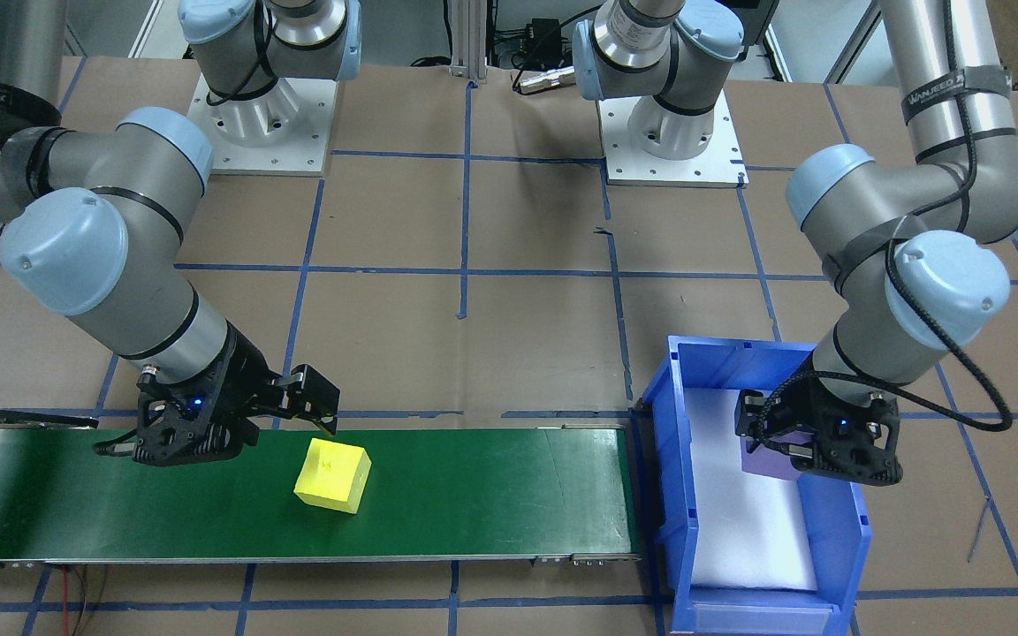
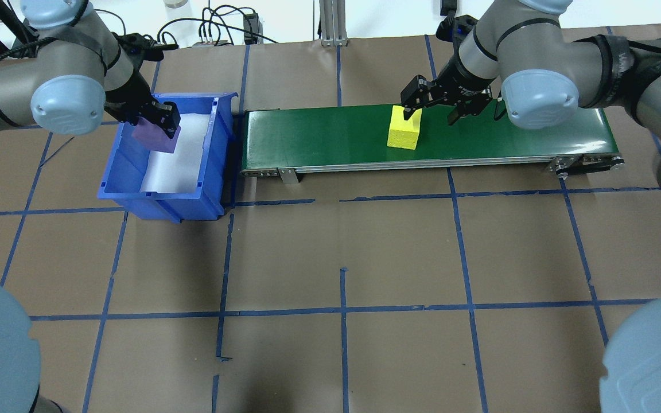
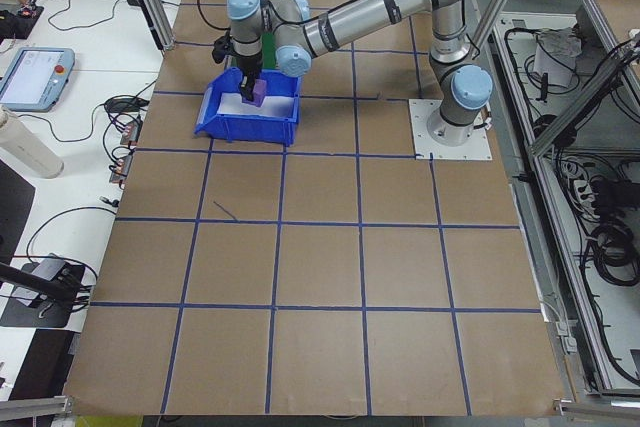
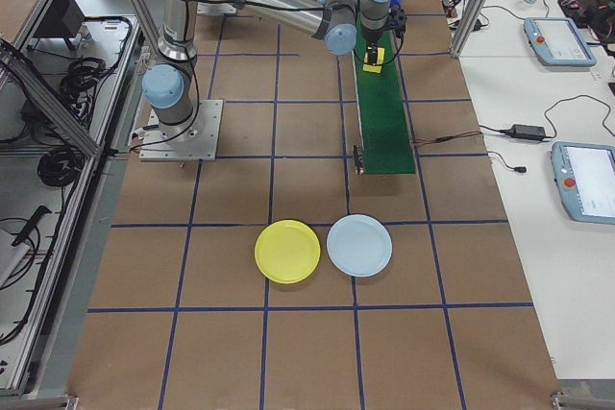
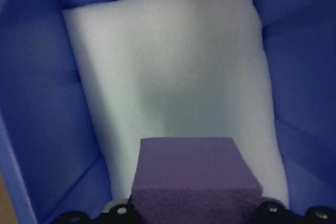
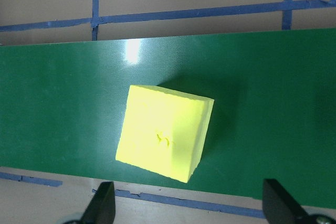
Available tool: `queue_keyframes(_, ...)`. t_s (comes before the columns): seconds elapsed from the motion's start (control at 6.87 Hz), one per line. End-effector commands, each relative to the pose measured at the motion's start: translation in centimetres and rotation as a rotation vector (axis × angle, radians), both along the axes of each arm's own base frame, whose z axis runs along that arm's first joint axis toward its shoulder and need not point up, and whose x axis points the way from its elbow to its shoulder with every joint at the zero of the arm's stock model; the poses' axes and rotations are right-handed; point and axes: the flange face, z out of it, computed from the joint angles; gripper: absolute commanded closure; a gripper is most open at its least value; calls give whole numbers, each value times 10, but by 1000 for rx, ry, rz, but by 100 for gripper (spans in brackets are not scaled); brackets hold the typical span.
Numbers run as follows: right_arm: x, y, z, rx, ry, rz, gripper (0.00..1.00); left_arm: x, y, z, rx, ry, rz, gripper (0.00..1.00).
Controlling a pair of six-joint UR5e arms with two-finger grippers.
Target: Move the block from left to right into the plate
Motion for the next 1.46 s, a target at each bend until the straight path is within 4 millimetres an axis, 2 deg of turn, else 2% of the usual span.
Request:
queue_keyframes(0.0, 0, -12, -11, 12, -46, -3, 0, -55, -8, 58, -78, 2, 23, 55)
queue_keyframes(0.15, -2, -20, -9, 3, -46, -6, 0, -81, -15, 71, -85, 8, 13, 55)
queue_keyframes(0.29, -5, -27, -19, 13, -40, -8, 0, -122, -15, 59, -68, 22, -33, 55)
queue_keyframes(0.44, -20, -37, -28, 16, -31, -16, 2, -181, -6, 35, -39, 25, -11, 55)
queue_keyframes(0.58, -38, -41, -30, 11, -26, -20, 3, -203, -10, -1, 4, 23, -6, 56)
queue_keyframes(0.73, -45, -42, -21, -5, -21, -29, 1, -205, -12, -26, 43, 25, -15, 56)
queue_keyframes(0.87, -54, -41, -10, -21, 3, -37, 0, -205, -9, -36, 65, 24, -58, 56)
queue_keyframes(1.02, -58, -39, -19, -13, 10, -17, 1, -203, 1, -61, 113, 15, -54, 56)
queue_keyframes(1.16, -59, -37, -24, -9, 28, 5, 1, -203, -3, -59, 79, 19, -53, 56)
queue_keyframes(1.31, -63, -35, -34, 11, 56, 9, 1, -203, -5, -61, 74, 20, -53, 52)
